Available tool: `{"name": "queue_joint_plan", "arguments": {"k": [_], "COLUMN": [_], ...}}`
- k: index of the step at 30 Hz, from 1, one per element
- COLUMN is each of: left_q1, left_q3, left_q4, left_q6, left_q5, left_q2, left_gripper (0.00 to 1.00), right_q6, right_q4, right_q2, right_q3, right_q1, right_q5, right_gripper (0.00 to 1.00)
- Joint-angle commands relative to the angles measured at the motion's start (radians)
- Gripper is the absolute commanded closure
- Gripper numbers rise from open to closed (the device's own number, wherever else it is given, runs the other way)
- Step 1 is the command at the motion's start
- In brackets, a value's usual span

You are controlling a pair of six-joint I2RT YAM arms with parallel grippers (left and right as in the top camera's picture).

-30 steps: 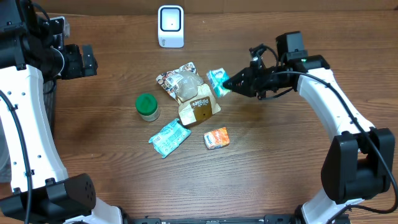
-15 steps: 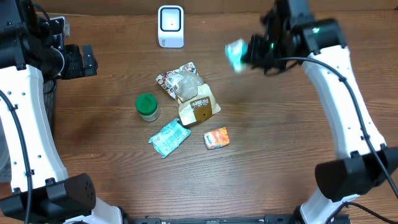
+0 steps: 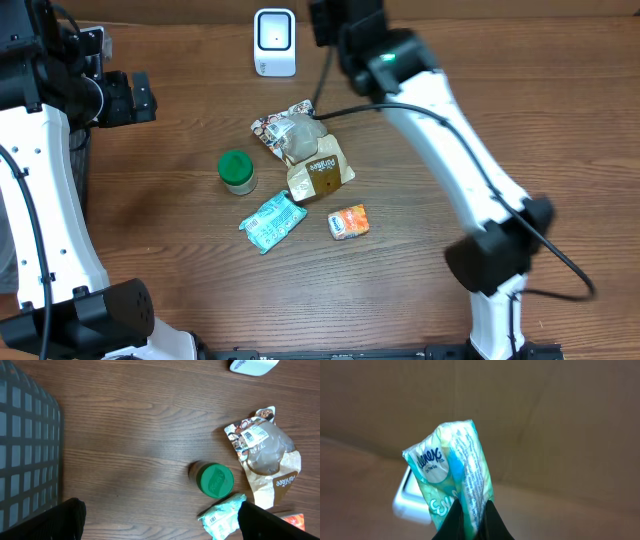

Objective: Scan the item barcode
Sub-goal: 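Carry the teal pack back and hold it under the scanner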

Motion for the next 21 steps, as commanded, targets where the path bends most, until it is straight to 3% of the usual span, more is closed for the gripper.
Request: {"name": "queue_joint_plan", "arguments": {"k": [1,10,18,21], "left_q1": [0.0,0.0,0.0,0.0], "left_q3": [-0.005,-0.005,-0.005,-0.005], "left_q4": [0.002,0.002,0.002,0.002], "left_q6": [0.022,0.022,0.022,0.022], "left_q5": [0.011,0.011,0.011,0.011], "left_q2": [0.001,0.001,0.001,0.001], "left_gripper": [0.0,0.01,0.0,0.0], "right_q6": [-0.198,-0.582,-0.922,-0.962], "right_q4": [0.119,0.421,0.612,0.684], "right_q2": [0.074,0.28,0.42,0.46], "right_q3": [0.008,0.006,0.003,0.003], "right_q1": [0.0,0.002,0.038,0.04], "right_q5": [0.13,-0.112,-0.129,-0.128], "right_gripper": [0.96,0.96,0.96,0.96]}}
